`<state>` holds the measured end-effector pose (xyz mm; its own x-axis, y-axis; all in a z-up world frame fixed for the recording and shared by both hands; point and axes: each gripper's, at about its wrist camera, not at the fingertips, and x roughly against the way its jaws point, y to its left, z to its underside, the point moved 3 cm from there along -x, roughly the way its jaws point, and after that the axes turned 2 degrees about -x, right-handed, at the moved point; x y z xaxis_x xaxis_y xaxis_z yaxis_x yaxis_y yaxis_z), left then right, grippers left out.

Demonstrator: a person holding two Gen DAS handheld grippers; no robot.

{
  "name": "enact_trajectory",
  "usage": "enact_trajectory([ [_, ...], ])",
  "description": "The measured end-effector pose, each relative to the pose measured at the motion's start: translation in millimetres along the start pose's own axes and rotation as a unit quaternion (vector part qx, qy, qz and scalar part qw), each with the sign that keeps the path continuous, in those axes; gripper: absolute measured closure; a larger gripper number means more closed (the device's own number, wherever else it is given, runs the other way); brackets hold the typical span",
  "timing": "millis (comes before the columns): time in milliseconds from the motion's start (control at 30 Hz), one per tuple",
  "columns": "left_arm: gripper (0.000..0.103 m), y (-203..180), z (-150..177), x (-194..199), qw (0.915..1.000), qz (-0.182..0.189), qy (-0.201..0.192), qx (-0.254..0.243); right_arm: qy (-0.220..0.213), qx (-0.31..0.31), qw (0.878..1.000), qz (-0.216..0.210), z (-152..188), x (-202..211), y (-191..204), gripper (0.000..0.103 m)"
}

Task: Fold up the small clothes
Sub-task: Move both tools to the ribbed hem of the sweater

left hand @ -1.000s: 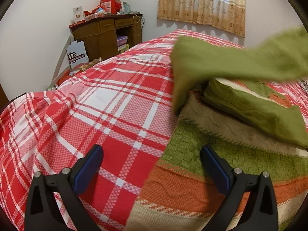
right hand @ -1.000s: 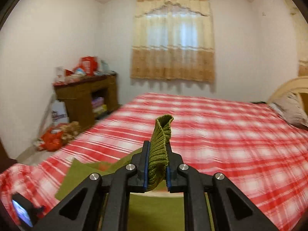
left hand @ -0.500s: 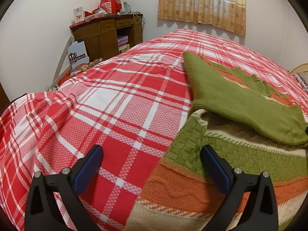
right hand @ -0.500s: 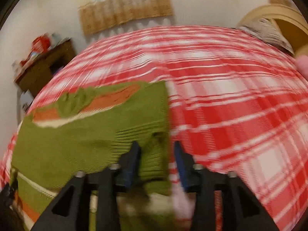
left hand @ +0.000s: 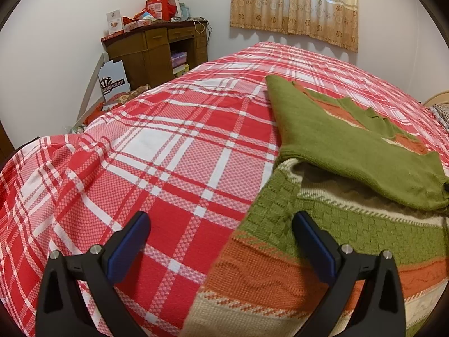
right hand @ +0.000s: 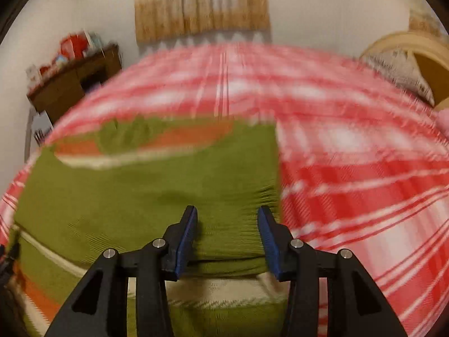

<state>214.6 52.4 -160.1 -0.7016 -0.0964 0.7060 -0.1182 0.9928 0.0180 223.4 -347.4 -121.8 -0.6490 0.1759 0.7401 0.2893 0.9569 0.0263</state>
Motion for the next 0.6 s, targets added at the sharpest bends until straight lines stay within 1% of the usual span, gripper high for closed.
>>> enact_trajectory([
  [33,0.000,0,0,0,1.0000,0.000,0.000,0.000,-0.006,0.002,1.000,0.003,-1,-1,0,0.054],
  [67,0.000,1,0,0,1.0000,0.000,0.000,0.000,-0.001,0.004,1.000,0.003,-4,-1,1,0.050],
  [133,0.000,3,0,-1,1.0000,0.003,0.001,0.001,0.017,0.029,0.999,0.014,-4,0,6,0.049],
  [200,0.000,3,-2,2,0.9999,0.011,0.009,-0.005,0.017,0.048,0.998,0.032,0,14,9,0.049],
  [233,0.000,3,-2,4,0.9996,0.019,0.014,-0.011,0.001,0.047,0.999,0.021,3,31,8,0.049],
  [300,0.000,9,3,14,0.9979,0.049,0.027,-0.034,-0.035,0.042,0.998,-0.019,12,70,-2,0.049],
  [367,0.000,21,14,30,0.9963,0.067,0.028,-0.046,-0.057,0.044,0.997,-0.030,27,108,-13,0.048],
  [433,0.000,31,25,45,0.9945,0.086,0.024,-0.055,-0.068,0.048,0.996,-0.038,46,141,-28,0.047],
  [467,0.000,40,34,59,0.9927,0.099,0.020,-0.065,-0.068,0.046,0.996,-0.040,57,155,-37,0.047],
  [567,0.000,52,56,90,0.9886,0.117,0.004,-0.094,-0.050,0.026,0.997,-0.045,94,185,-63,0.047],
  [600,0.000,53,61,96,0.9873,0.122,0.002,-0.102,-0.042,0.013,0.998,-0.054,112,196,-72,0.047],
])
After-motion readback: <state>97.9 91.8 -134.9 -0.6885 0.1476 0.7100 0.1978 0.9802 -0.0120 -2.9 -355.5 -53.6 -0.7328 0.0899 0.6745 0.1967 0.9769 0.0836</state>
